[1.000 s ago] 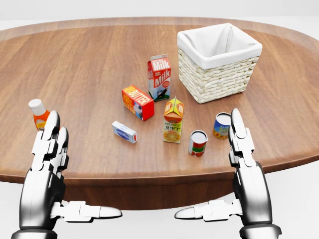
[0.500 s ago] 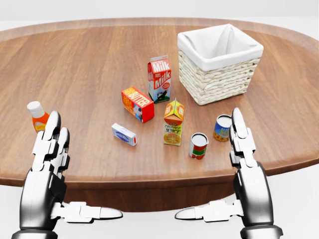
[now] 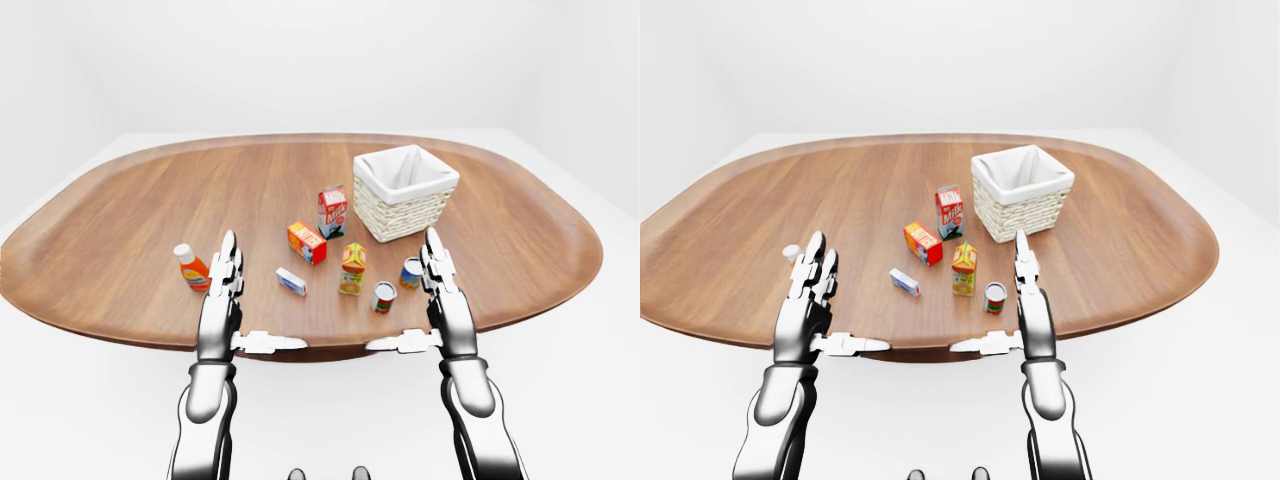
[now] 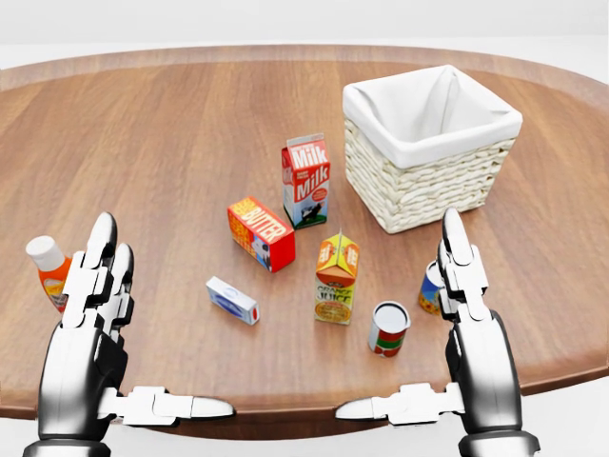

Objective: Pick up the alphabet soup and the tomato sauce, and put them in the basket.

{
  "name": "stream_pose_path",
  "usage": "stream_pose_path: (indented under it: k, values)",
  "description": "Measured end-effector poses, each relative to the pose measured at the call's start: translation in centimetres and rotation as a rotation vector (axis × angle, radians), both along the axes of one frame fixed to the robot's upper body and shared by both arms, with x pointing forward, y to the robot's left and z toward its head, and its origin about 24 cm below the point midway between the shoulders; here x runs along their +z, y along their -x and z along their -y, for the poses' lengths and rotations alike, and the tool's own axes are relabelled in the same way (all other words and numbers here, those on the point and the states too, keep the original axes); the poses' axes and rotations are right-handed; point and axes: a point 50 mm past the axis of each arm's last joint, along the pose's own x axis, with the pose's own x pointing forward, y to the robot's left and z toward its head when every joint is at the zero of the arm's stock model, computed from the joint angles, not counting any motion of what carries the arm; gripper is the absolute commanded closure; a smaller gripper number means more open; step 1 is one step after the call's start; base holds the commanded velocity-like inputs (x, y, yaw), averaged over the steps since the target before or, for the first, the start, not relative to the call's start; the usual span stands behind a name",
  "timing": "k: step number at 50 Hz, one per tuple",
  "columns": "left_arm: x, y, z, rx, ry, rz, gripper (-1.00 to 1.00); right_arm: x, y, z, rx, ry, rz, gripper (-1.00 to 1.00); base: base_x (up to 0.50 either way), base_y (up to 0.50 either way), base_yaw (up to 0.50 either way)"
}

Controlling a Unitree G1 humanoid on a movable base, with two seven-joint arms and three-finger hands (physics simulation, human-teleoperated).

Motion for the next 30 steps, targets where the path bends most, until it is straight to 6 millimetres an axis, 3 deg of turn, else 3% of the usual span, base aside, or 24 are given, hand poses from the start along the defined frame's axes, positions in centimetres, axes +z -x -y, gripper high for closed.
stream_pose_path:
  k: [30]
  values:
    - [-0.01,0.02,0.03,-0.003,0.001,-0.001,-1.00,0.03,0.04,-0.02,0.002,-0.001,0.001,-1.00,0.28,0.00,0.00]
